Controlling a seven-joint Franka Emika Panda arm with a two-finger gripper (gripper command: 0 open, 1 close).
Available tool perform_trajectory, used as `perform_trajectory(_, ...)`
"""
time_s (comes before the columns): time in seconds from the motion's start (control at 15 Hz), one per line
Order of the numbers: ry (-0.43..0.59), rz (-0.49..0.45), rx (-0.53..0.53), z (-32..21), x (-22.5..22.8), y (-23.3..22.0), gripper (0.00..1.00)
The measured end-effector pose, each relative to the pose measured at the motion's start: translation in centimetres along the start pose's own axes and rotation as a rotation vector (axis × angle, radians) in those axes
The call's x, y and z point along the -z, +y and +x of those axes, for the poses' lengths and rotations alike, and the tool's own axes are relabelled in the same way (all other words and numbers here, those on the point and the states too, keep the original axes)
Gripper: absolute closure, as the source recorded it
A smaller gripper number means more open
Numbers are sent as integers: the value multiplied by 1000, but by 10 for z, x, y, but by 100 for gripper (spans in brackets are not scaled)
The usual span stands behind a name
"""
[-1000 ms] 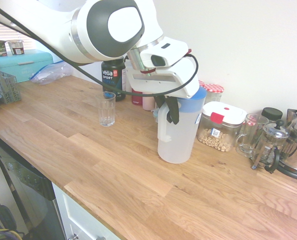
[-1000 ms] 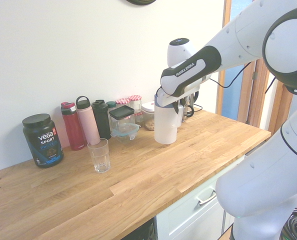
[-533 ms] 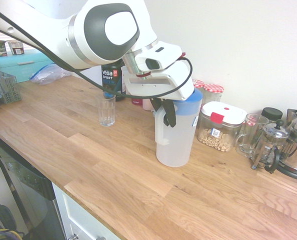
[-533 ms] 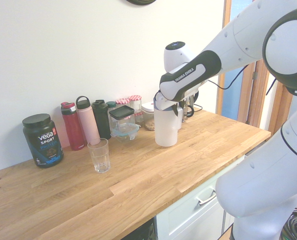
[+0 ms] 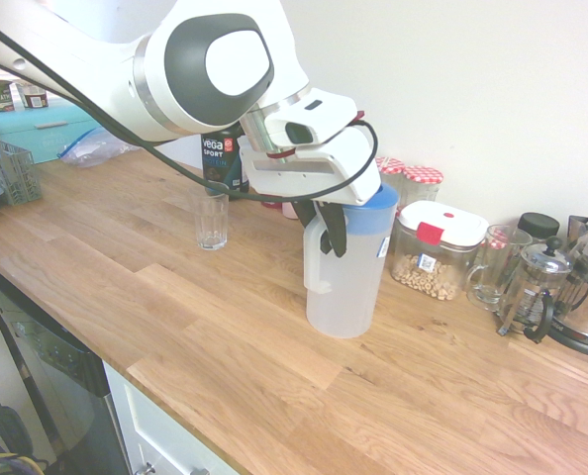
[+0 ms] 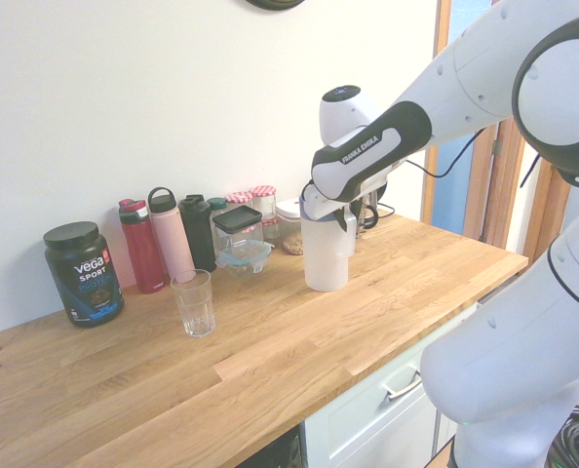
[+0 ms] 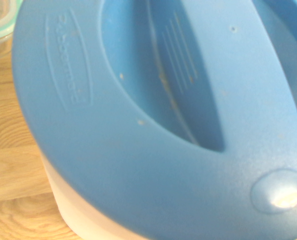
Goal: Pour me some water
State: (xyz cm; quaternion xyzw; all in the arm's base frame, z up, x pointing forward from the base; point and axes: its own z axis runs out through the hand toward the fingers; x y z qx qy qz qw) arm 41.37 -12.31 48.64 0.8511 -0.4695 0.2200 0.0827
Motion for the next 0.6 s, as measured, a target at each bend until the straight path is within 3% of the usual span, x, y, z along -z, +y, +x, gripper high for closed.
perform_trajectory(0.27,-29,12,-33,1,4,0,0)
perform_trajectory(0.6,-142,31,-68,-8,55,7,0)
